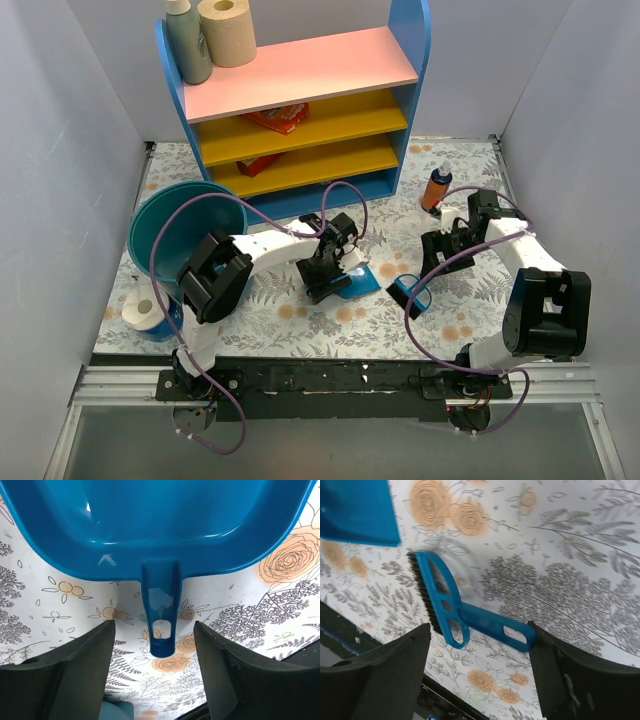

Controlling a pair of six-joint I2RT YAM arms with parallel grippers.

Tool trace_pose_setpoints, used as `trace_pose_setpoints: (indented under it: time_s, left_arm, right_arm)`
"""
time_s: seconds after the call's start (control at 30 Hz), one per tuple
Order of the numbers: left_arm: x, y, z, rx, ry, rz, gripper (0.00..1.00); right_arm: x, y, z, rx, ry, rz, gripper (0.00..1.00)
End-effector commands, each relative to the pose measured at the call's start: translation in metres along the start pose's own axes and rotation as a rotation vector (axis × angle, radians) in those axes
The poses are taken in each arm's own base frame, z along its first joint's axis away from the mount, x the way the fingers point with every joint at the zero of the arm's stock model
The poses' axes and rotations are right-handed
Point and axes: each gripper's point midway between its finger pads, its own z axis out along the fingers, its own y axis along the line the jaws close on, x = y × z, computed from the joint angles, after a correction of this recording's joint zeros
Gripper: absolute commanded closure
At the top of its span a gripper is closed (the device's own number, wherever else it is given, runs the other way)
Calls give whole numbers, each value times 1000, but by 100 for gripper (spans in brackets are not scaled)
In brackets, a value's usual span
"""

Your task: Sweep away the paper scraps from the table

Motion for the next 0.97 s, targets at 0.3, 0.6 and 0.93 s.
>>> trace_pose_setpoints:
  time_s: [0.3, 0.6, 0.93]
  left_arm:
    - [-86, -1, -140, -46, -427, 148, 13]
    - [-114, 36, -288, -338, -795, 147, 2]
    - [-70, 132, -495, -880, -1269, -173, 2]
  right_arm:
    - [-99, -54, -115, 524, -342, 26, 5]
    - [-158, -43, -254, 828, -699, 103, 4]
    - [-242, 35, -411, 818, -1209, -26, 2]
